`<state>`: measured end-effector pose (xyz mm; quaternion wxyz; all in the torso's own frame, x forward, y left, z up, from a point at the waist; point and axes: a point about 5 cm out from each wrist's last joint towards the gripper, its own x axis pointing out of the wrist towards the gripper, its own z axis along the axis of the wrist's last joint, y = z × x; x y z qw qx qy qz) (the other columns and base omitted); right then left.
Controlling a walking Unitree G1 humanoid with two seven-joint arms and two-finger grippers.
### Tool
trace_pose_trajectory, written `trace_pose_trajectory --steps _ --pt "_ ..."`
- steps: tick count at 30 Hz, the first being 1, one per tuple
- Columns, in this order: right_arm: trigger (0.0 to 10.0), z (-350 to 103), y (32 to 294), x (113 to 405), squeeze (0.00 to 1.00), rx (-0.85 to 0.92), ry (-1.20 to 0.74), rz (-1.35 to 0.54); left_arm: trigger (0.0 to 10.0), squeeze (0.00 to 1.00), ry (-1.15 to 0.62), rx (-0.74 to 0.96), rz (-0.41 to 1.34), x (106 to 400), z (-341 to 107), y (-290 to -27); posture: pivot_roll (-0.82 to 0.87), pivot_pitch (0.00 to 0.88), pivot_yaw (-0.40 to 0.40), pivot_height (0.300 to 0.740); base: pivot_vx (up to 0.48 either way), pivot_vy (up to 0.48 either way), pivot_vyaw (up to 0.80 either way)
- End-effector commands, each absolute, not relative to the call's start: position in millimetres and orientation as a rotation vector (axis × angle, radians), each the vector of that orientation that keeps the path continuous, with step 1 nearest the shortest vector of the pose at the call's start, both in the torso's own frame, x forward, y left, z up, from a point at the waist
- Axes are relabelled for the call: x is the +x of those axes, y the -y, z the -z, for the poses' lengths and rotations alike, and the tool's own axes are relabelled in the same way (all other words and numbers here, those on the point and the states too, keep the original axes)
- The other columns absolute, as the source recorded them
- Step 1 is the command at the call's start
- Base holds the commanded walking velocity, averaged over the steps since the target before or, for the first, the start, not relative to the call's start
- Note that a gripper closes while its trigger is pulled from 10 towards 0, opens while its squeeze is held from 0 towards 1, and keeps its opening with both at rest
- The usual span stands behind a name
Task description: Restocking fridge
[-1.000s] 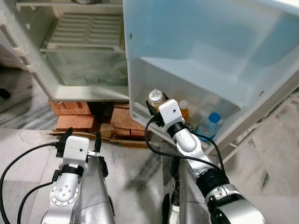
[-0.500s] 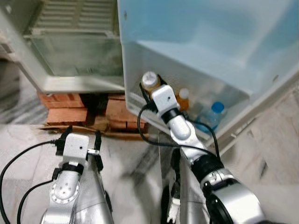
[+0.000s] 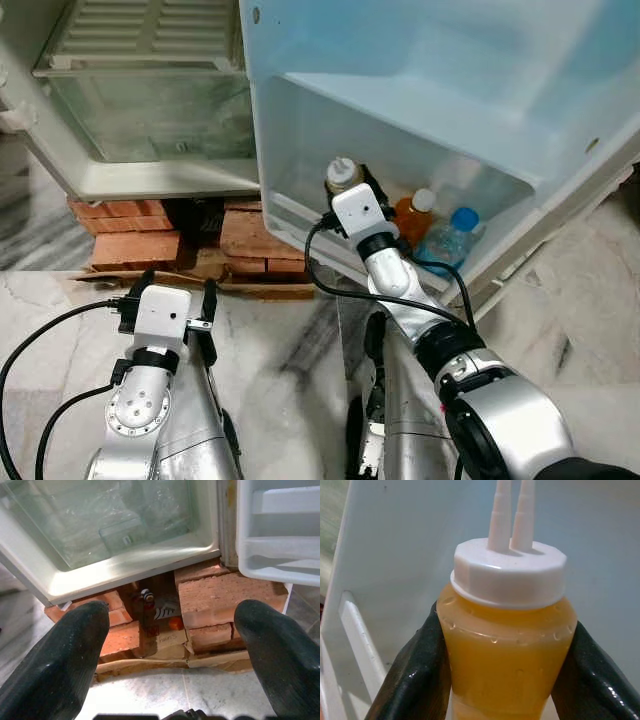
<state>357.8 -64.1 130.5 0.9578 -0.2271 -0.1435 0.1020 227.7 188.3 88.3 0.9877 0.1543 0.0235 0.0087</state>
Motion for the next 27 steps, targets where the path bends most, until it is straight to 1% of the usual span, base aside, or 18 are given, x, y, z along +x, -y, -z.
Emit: trace_pose_trajectory --steps 1,5,6,11,14,15,18,19,20,27 --pt "10.0 -120.7 74.6 359.1 0.0 -0.491 0.225 -0.182 10.0 0.0 -0.057 0.316 -0.008 223.9 -87.4 -187.2 0.12 0.218 -0.078 0.447 0.0 0.0 0.0" --pt "10.0 -107.2 87.8 358.0 0.0 -0.459 0.128 -0.147 10.0 0.0 -0.063 0.317 -0.002 223.3 -86.3 -186.9 0.12 0.216 -0.076 0.447 0.0 0.0 0.0" --pt "10.0 -107.2 87.8 358.0 0.0 -0.459 0.128 -0.147 10.0 0.0 -0.063 0.317 -0.002 223.3 -86.3 -186.9 0.12 0.216 -0.076 0.447 0.0 0.0 0.0" --pt "10.0 -94.6 107.4 357.5 0.0 -0.42 0.027 -0.084 10.0 0.0 -0.078 0.317 0.019 226.2 -83.6 -184.9 0.12 0.207 -0.069 0.447 0.0 0.0 0.0" --pt "10.0 -91.5 113.8 357.9 0.0 -0.417 -0.005 -0.054 10.0 0.0 -0.085 0.317 0.029 227.2 -82.4 -183.3 0.11 0.203 -0.067 0.447 0.0 0.0 0.0" --pt "10.0 -88.6 121.1 358.4 0.0 -0.402 -0.042 -0.023 10.0 0.0 -0.095 0.319 0.042 228.7 -80.3 -181.7 0.11 0.196 -0.063 0.447 0.0 0.0 0.0" --pt "10.0 -86.8 124.8 358.7 0.0 -0.386 -0.068 -0.018 10.0 0.0 -0.102 0.32 0.049 230.2 -78.5 -181.1 0.11 0.193 -0.061 0.447 0.0 0.0 0.0" --pt "10.0 -86.8 126.8 359.0 0.12 -0.385 -0.073 -0.011 10.0 0.0 -0.105 0.321 0.052 231.1 -77.8 -180.7 0.1 0.188 -0.059 0.447 0.0 0.0 0.0" --pt "10.0 -86.9 129.2 359.5 1.0 -0.368 -0.08 -0.002 10.0 0.0 -0.108 0.322 0.057 232.5 -76.7 -180.0 0.1 0.185 -0.057 0.447 0.0 0.0 0.0" --pt "10.0 -90.4 131.8 361.7 1.0 -0.369 -0.073 0.008 10.0 0.0 -0.113 0.325 0.057 235.4 -74.3 -180.1 0.09 0.174 -0.057 0.447 0.0 0.0 0.0"
